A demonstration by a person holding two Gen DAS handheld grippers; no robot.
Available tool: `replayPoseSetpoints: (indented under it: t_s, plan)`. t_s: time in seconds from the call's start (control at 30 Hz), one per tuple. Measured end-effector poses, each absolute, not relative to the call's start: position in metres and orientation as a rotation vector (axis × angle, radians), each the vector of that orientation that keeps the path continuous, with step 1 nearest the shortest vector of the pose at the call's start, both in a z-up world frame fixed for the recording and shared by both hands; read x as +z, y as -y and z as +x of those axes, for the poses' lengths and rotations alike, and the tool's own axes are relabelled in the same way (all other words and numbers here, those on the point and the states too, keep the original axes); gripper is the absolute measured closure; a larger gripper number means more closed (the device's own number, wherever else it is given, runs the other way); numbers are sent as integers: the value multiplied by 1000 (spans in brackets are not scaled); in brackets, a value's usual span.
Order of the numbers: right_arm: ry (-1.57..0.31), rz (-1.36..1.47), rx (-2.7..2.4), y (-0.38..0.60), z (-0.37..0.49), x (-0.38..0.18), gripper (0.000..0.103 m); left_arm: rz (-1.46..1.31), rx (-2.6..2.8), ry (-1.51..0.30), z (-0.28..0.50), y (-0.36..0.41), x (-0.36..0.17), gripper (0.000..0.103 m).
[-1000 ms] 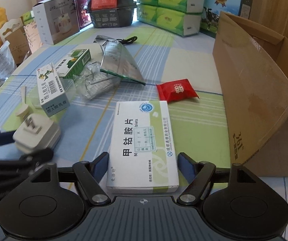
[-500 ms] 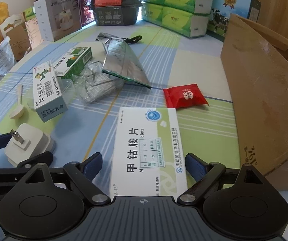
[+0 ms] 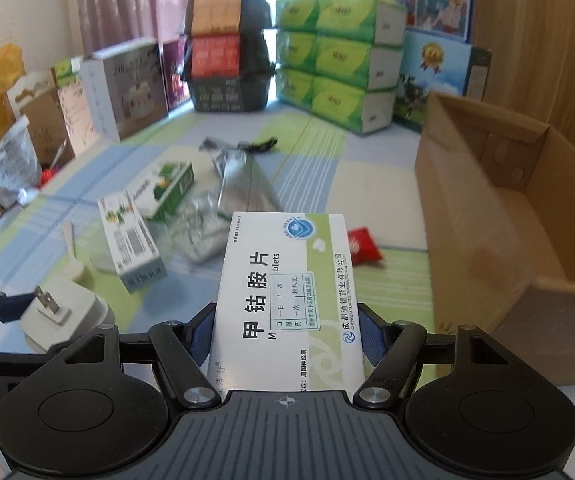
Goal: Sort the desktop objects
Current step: 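Carry the medicine box with the right tool into the cardboard box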
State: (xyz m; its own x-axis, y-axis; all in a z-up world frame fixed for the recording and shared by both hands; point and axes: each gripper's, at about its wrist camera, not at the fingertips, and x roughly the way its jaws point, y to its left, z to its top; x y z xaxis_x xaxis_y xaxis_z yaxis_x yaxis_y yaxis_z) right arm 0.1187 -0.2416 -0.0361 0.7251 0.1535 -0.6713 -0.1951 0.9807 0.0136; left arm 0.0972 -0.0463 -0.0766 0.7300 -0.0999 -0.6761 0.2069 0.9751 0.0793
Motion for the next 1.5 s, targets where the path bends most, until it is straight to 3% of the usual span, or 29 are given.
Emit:
replayPoseSetpoints:
  t_s: [0.37,0.83,1.0,1.07,1.5]
  plan:
    - [-606,-54,31,357,119,86,35,215,-402,-570,110,165,28,43]
    - [-718,15,-110,482,132,45,35,292,-660,-603,158,306,0,42]
    - [-733,24,-113,488,140,34,35,286,-696,-623,167,316,-14,42]
    - [-734,27,-109,488,142,32,35,287,-688,-608,166,315,-14,33]
    - [-720,55,-62,473,153,29,35,274,-539,-545,161,245,11,32]
